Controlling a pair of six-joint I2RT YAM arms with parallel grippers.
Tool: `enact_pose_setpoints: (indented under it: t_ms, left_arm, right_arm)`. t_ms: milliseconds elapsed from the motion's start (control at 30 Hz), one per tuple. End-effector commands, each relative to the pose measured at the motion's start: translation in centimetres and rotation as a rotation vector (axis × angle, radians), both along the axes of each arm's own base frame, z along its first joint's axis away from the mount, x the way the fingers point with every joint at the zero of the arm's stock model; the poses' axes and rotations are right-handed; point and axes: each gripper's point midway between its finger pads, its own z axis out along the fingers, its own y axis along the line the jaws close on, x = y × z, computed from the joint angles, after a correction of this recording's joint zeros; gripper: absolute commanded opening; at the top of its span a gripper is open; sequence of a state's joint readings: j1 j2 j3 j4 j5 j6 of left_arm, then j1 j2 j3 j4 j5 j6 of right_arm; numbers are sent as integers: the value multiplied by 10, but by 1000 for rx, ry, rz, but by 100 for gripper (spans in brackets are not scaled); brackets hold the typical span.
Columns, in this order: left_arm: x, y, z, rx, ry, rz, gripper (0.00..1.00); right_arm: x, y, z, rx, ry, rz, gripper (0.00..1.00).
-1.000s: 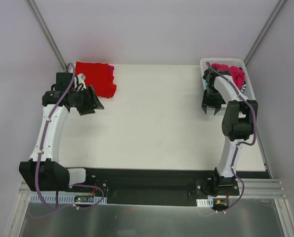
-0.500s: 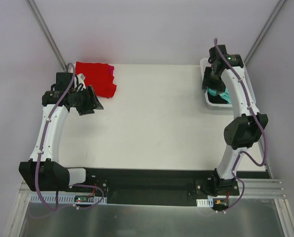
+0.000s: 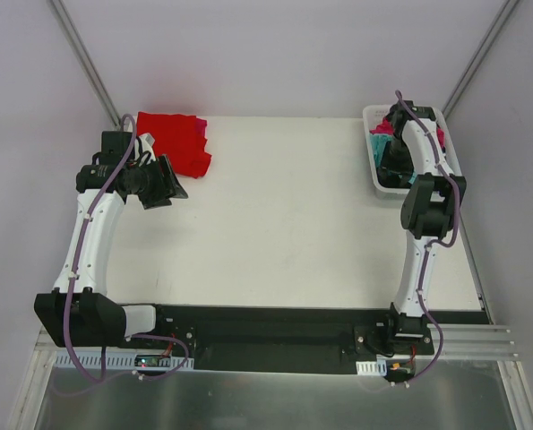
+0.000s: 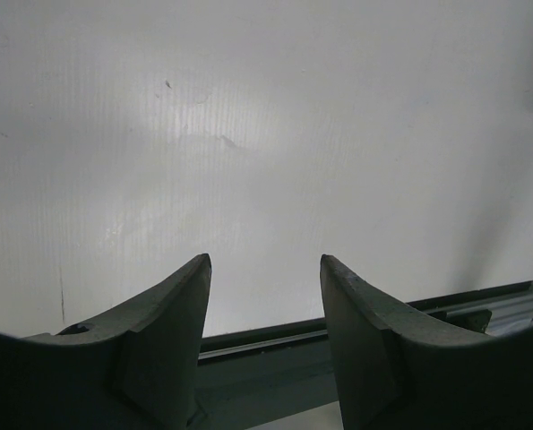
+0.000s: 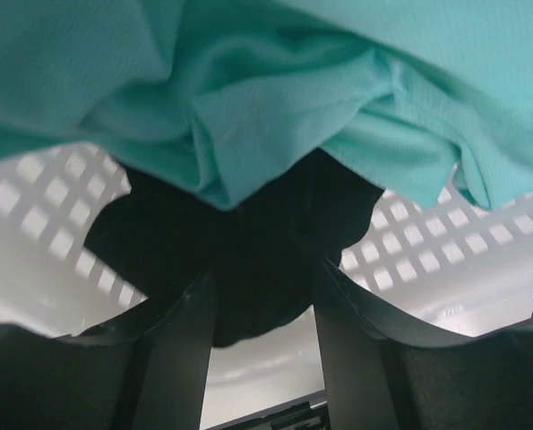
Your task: Fold and stack the t-shirts
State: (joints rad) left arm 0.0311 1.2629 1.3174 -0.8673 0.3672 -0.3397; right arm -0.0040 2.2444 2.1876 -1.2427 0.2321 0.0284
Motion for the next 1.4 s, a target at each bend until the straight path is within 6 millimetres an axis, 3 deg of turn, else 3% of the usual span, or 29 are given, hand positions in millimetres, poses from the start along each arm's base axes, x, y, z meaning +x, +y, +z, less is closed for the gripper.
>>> enact_pose_setpoints:
  t_ms: [0,167,267,300,367,467,600,867,933,967,1000,1033,1233,1367]
  left_arm:
    - [-3,-8,11,-20,-43,-29,52]
    - [-6,-8,8,-23,-36,-31,52]
    - [-6,-8,8,-25,-37,-31,52]
    - [-6,-9,9,-29,-35,-32,52]
    - [-6,-10,9,-35,-34,-31,52]
    - [-5,-11,10,-41,-34,-32,52]
    - [-6,-11,6,-44,-20,-27,52]
    - [-8,-12,-1,-52,-7,-23,52]
    - [-9,-12,-1,-52,-9,-21,52]
    - [-9,-12,-2,-53,-7,-20,52]
    - [-9,-12,-1,-53,-8,-22,52]
    - [-10,-12,-1,-55,-6,-20,52]
    - [-12,-12,-3,-55,-4,-19,52]
    - [-14,-13,-6,-57,1,-16,52]
  right_arm:
    - [-7,-16,3,27,28,-24,49]
    - [-8,-35,-2,42,34,-70,48]
    - [-12,-42,1,45,28,-89,29]
    - [-13,-43,2,49,26,-93,16]
    - [-14,-44,4,49,24,-94,4]
    - [-15,-37,13,66,8,-82,1]
    - [-16,-28,42,50,-53,-55,1]
    - [-20,-20,155,37,-337,-30,1]
    - [-20,-13,170,69,-399,-15,1]
    - [-26,-10,188,77,-454,-8,1]
    - [-29,-6,188,92,-459,3,1]
    - [-25,0,200,120,-523,20,1]
    - [-45,42,272,219,-754,207,1]
    - [-59,74,295,295,-813,315,1]
